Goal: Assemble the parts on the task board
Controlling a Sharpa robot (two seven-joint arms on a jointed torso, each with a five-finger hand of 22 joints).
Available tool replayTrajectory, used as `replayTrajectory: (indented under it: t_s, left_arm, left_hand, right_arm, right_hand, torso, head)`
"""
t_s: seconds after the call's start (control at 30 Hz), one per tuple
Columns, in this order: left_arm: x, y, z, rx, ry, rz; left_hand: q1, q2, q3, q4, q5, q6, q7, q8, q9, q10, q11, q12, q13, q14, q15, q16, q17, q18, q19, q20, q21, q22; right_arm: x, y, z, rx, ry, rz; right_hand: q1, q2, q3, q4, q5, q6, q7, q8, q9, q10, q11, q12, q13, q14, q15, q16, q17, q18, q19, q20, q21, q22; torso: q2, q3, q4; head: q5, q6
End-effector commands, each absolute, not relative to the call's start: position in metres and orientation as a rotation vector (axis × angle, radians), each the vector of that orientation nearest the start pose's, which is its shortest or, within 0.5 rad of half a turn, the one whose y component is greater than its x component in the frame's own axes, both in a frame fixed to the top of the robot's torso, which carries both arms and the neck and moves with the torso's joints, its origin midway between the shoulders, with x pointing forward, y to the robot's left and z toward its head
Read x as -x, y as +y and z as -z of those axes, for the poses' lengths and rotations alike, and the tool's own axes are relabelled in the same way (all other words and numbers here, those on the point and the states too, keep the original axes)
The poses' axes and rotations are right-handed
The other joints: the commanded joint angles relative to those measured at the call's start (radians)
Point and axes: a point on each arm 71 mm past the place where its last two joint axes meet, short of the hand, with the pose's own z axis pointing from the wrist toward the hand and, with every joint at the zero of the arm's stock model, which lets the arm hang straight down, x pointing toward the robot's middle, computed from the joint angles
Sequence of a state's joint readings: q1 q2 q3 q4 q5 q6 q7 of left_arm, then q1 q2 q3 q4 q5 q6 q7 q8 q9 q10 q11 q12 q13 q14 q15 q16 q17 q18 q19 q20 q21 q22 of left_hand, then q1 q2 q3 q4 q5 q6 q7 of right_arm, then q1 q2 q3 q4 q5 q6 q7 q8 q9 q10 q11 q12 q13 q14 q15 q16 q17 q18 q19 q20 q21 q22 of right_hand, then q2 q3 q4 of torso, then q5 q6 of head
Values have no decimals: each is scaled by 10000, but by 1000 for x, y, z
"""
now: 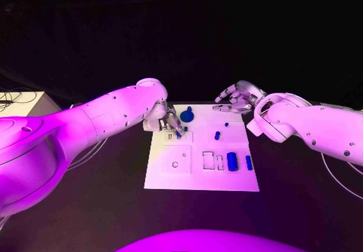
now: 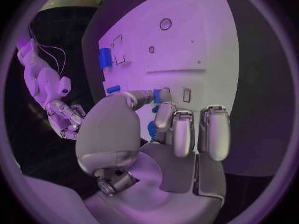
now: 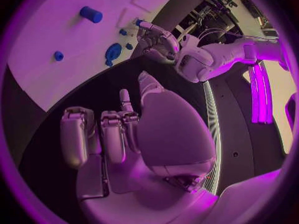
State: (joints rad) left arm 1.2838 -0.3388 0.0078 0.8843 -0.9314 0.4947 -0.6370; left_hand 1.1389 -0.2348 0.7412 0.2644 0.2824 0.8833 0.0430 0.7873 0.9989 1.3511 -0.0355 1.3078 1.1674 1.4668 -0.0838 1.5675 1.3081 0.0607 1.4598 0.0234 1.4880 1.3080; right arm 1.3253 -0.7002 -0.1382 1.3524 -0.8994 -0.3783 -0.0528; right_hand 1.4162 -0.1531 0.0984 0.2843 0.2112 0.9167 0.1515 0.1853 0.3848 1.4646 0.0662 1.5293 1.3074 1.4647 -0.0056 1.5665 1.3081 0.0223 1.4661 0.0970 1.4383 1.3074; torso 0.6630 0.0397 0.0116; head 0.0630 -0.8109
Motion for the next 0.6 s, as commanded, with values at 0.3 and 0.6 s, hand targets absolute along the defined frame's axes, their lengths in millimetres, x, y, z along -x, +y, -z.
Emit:
replayTrajectory:
  t_s: [0.3,0.6]
  left_arm:
    - [-568,133,216,1841,26007,2669]
    - [-569,133,217,1652,25958,2393]
  left_hand:
    - [7,70,2182,-2239,78,-2,-56,-58,11,53,21,42,-9,1040,-25,33,2627,-181,71,20,55,659]
    - [7,70,2182,-2239,78,-2,-56,-58,11,53,21,42,-9,1040,-25,33,2627,-181,71,20,55,659]
  right_arm:
    - [-529,-185,168,-2951,16998,-8468]
    - [-529,-185,168,-2941,16996,-8469]
  right_hand:
    - [-65,4,32,1,40,-45,-2,16,11,795,5,-35,2379,1061,-16,43,2627,107,584,-47,-23,1659]
    - [-65,4,32,1,40,-45,-2,16,11,795,5,-35,2379,1061,-16,43,2627,107,584,-47,-23,1659]
  torso:
    - [5,0,5]
    - [1,-6,0]
  head:
    - [-18,-43]
    - [-24,-78]
